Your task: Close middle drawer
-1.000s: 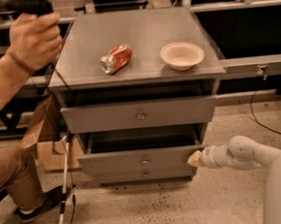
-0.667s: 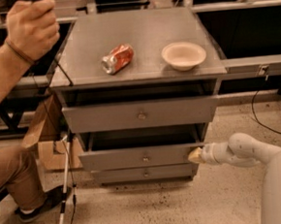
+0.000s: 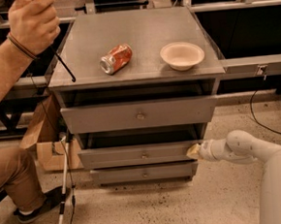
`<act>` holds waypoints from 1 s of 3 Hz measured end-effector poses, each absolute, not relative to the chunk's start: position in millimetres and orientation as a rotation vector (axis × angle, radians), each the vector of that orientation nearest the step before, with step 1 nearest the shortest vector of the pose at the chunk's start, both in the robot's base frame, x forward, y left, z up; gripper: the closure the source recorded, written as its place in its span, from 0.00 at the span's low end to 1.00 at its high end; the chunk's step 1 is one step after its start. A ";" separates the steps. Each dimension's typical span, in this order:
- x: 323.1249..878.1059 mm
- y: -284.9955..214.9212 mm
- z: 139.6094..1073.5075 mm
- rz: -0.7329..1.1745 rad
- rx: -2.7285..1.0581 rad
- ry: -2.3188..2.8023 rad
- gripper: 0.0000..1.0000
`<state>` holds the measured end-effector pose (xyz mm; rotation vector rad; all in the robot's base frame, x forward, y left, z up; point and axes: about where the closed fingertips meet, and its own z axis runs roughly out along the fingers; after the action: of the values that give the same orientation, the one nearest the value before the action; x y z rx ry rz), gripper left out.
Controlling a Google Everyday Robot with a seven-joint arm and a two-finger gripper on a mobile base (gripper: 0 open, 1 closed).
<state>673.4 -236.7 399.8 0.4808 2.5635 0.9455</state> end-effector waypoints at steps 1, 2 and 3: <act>686.0 -233.9 408.4 0.944 0.484 2.534 1.00; 695.4 -231.3 415.7 0.943 0.485 2.509 1.00; 702.0 -228.5 420.8 0.944 0.486 2.489 1.00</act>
Offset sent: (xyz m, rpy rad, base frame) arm 0.1688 0.0266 0.1126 0.0239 -0.3013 -0.1575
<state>702.0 -228.5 420.8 0.4859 2.4891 0.9438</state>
